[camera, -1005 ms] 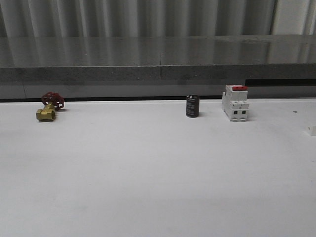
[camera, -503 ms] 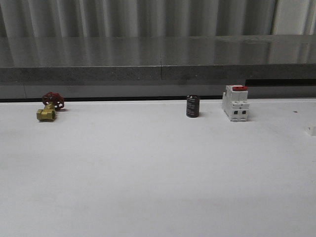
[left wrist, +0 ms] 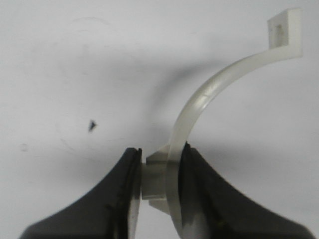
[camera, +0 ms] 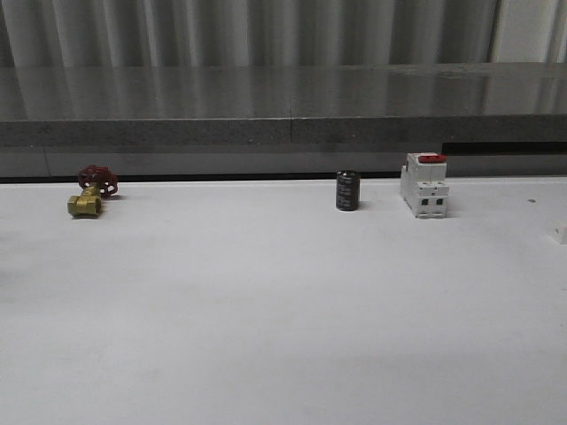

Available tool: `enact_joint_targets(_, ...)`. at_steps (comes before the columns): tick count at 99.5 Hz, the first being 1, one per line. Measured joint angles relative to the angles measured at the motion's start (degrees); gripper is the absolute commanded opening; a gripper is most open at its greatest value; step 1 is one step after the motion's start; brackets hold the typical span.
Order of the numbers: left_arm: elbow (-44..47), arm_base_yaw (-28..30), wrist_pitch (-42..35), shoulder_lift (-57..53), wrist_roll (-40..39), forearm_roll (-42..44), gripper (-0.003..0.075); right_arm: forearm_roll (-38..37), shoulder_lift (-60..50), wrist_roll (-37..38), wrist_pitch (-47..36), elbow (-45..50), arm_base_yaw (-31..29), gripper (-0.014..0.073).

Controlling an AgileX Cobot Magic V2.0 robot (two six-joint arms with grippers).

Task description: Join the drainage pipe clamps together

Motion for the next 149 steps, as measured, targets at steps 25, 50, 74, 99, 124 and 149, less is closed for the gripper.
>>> enact_joint_targets(25,0.1,-16.4,-0.1,-2.5,-10.2,0.0,0.0073,0.0,0.0,0.0,0.0,0.0,0.0,-0.0067)
enact_joint_targets(50,0.3,-30.6,-5.7,1.5,-23.0,4.2,0.0073,0.0,0.0,0.0,0.0,0.0,0.0,-0.0067)
enact_joint_targets(74,0.5,-38.3,-8.1,5.9,-31.7,9.4,0.0073,0.0,0.0,0.0,0.0,0.0,0.0,-0.0067)
enact_joint_targets(99,0.5,-39.2,-9.9,6.8,-35.4,11.4,0.0073,0.0,0.0,0.0,0.0,0.0,0.0,-0.0067)
enact_joint_targets(124,0.5,-39.2,-11.2,9.0,-36.1,12.3,0.0073,0.0,0.0,0.0,0.0,0.0,0.0,-0.0067)
enact_joint_targets(149,0.3,-39.2,-11.6,9.8,-36.2,12.4,0.0168,0.0,0.0,0.0,0.0,0.0,0.0,-0.0067)
